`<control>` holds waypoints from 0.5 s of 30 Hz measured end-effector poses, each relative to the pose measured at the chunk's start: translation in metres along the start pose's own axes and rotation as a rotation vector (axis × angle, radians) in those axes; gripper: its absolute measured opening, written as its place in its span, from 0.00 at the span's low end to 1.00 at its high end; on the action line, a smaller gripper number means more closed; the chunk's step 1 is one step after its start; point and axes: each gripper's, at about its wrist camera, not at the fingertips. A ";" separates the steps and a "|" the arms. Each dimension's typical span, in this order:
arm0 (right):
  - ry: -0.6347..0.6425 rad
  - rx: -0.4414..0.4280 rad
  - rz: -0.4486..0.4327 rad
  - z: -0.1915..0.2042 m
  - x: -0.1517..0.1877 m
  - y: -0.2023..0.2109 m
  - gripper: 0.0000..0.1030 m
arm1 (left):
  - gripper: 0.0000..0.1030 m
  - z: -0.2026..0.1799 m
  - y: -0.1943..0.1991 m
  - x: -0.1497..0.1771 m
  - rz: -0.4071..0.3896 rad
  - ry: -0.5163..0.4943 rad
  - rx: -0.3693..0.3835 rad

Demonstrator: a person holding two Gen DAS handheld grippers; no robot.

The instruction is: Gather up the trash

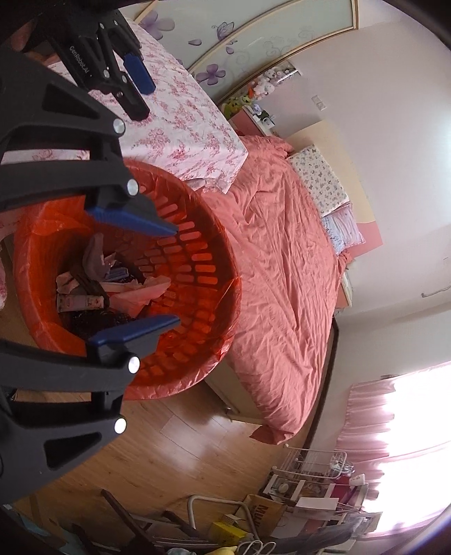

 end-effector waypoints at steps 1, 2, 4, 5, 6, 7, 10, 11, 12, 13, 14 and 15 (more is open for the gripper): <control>0.020 0.004 -0.027 0.006 -0.001 0.011 0.59 | 0.70 0.004 0.007 0.000 -0.015 -0.003 -0.014; 0.037 0.005 -0.053 0.012 -0.002 0.022 0.61 | 0.76 0.009 0.016 0.001 -0.037 -0.004 -0.031; 0.060 0.004 -0.093 0.022 -0.004 0.041 0.72 | 0.86 0.018 0.040 0.004 -0.082 -0.002 -0.070; 0.070 0.003 -0.117 0.027 -0.004 0.053 0.75 | 0.90 0.023 0.052 0.005 -0.108 -0.002 -0.093; 0.079 0.007 -0.144 0.033 -0.004 0.067 0.81 | 0.91 0.028 0.070 0.008 -0.140 -0.002 -0.122; 0.086 0.010 -0.165 0.037 -0.004 0.078 0.86 | 0.93 0.033 0.077 0.007 -0.159 -0.002 -0.139; 0.114 0.048 -0.246 0.052 0.002 0.115 0.96 | 0.98 0.046 0.115 0.017 -0.230 -0.003 -0.216; 0.119 0.073 -0.275 0.056 0.006 0.127 0.96 | 0.98 0.049 0.126 0.020 -0.248 -0.001 -0.243; 0.126 0.102 -0.297 0.061 0.011 0.138 0.96 | 0.98 0.054 0.139 0.027 -0.268 0.007 -0.267; 0.133 0.127 -0.309 0.064 0.014 0.147 0.96 | 0.98 0.058 0.146 0.030 -0.275 0.015 -0.279; 0.142 0.157 -0.323 0.068 0.018 0.157 0.96 | 0.98 0.064 0.156 0.037 -0.284 0.033 -0.296; 0.153 0.184 -0.334 0.073 0.024 0.167 0.96 | 0.98 0.068 0.161 0.040 -0.285 0.044 -0.303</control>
Point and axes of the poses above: each gripper's, at about its wrist camera, not at the fingertips, and y roughly against the way its jaws point, z to its left, x to its underside, and after that the axes turned 7 degrees about -z, right-handed
